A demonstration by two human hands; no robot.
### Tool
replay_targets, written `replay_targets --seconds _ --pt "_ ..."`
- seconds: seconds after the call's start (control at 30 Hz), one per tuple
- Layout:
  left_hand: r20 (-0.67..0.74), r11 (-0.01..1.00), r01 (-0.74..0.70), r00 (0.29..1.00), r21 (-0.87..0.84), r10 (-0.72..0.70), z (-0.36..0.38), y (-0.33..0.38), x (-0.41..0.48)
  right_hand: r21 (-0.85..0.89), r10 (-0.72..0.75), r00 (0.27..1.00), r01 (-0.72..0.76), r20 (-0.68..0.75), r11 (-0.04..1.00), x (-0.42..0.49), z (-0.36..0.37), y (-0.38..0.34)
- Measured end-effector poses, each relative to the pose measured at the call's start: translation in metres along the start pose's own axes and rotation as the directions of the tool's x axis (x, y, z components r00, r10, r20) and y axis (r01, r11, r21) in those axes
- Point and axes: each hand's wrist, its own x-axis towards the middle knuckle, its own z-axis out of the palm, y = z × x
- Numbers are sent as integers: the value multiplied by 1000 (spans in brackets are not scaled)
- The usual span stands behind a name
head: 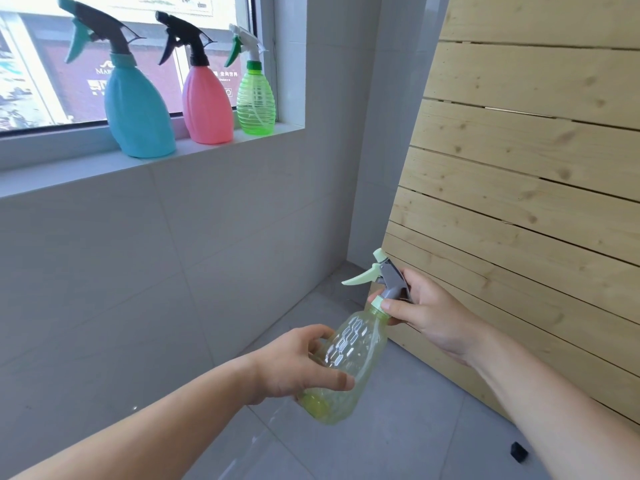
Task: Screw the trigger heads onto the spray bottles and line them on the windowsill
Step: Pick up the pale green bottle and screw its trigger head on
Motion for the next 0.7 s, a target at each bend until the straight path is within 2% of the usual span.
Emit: replay_targets --seconds 0.13,0.27,0.47,0.53,0.6,0.63,0.7 --pt "15 1000 -3 1000 9 3 1 2 -2 -24 -19 1000 19 0 1000 -1 -1 0" --pt "12 1000 -5 1000 15 5 3 5 -2 -148 -49 998 41 -48 988 2 0 0" --pt "-4 999 -37 999 8 37 3 8 0 -237 -16 985 -26 -173 971 7 5 2" --pt "-11 999 -52 999 7 52 2 10 0 -134 6 985 -30 -175 991 7 5 1" --pt "-14 998 -70 997 7 70 0 12 -1 40 1 997 2 -82 999 6 1 -3" --pt "-13 997 -79 997 8 79 -2 12 -2 72 -19 999 22 -41 997 5 0 -5" --pt "-6 996 -83 997 17 83 -3 11 -4 17 -49 999 49 -24 999 5 -1 -5"
